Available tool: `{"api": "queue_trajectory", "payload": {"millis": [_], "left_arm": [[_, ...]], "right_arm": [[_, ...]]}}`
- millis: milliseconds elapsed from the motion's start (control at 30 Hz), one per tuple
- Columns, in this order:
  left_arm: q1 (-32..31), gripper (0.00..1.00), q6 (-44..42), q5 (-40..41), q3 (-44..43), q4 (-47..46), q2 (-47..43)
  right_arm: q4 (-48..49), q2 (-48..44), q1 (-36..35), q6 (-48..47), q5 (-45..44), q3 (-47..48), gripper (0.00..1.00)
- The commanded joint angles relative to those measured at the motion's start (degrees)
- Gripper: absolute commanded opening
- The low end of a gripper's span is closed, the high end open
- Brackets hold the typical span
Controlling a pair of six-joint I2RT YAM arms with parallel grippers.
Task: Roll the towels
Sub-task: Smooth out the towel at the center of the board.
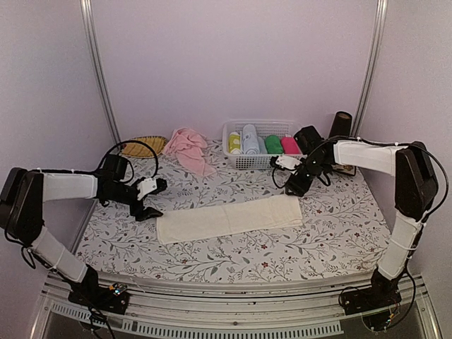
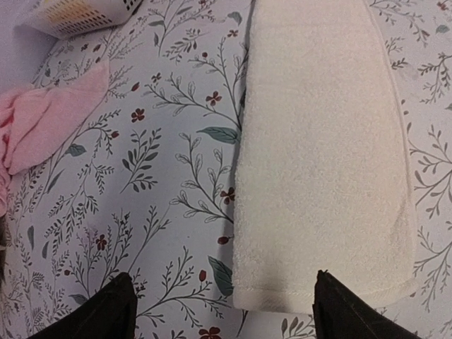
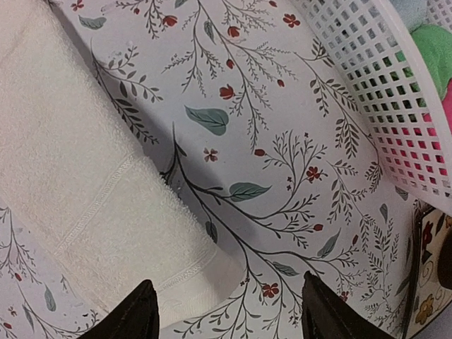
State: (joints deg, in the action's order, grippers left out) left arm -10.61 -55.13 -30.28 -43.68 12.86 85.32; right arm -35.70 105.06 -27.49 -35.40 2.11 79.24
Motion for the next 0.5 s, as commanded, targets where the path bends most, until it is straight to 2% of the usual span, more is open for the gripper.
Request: {"api": "queue_trajectory", "payload": {"millis": [0, 133, 333, 400, 467], "left_arm": [[0.22, 0.84, -1.21, 1.29, -2.95, 0.97, 3.47], [0.23, 0.80, 0.18, 2.41, -5.62, 1.62, 7.10], [-0.30, 0.76, 1.88, 6.69, -6.55, -0.65, 9.83], [-0.45, 0.72, 1.44, 6.98, -6.79, 0.11, 10.28], [-0.39, 0.73, 0.46, 6.13, -7.10, 1.93, 9.88]], "right_arm": [[-2.88, 3.64, 2.40, -2.81, 4.76, 2.40, 0.68], [-5.07, 5.74, 5.79, -2.36, 9.40, 4.47, 0.66], [-4.89, 7.49, 6.54, -1.43, 7.98, 4.13, 0.66], [-5.32, 8.44, 6.47, -1.33, 8.39, 4.56, 0.65], [-5.50, 9.22, 6.49, -1.36, 8.27, 5.01, 0.65]]}}
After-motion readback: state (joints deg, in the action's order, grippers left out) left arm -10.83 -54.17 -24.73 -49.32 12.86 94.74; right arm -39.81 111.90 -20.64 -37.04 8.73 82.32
